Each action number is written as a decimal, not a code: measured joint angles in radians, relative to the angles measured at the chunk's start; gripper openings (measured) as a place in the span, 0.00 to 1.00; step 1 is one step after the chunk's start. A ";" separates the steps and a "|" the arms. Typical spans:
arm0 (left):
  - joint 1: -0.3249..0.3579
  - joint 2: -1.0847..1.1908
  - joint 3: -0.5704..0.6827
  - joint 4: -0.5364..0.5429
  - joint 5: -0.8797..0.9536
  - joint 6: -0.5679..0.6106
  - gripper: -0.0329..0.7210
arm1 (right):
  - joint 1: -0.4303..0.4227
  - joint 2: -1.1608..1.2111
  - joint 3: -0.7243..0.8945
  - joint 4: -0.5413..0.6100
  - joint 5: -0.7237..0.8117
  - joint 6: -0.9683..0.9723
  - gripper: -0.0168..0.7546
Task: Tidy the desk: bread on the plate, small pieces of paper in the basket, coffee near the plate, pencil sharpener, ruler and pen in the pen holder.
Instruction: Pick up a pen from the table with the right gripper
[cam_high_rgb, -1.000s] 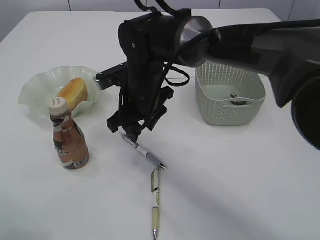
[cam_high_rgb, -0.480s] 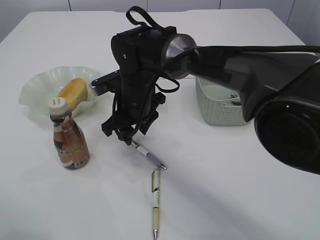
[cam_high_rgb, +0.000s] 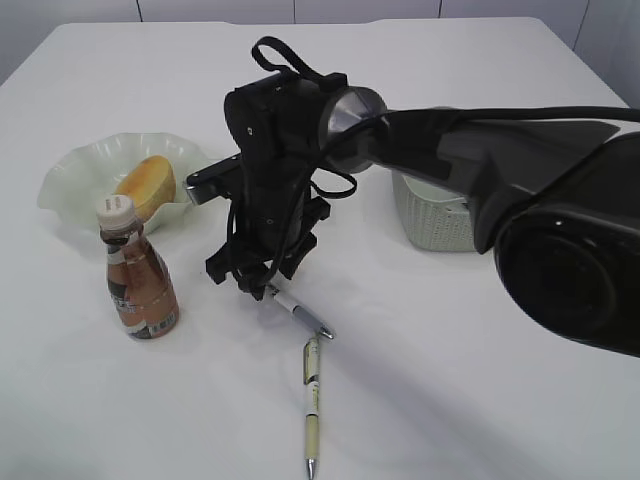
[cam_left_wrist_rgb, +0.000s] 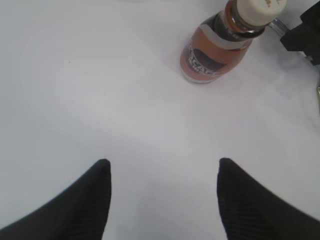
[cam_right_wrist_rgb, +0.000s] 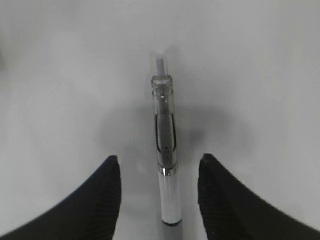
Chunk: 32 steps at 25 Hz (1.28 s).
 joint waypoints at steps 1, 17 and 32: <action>0.000 0.000 0.000 0.000 0.000 0.000 0.69 | -0.002 0.002 0.000 0.000 0.000 0.000 0.50; 0.000 0.000 0.000 0.000 0.000 0.000 0.69 | -0.008 0.051 -0.007 0.012 -0.003 0.000 0.48; 0.000 0.000 0.000 0.000 0.000 0.000 0.69 | -0.032 0.046 -0.010 0.065 0.023 0.000 0.15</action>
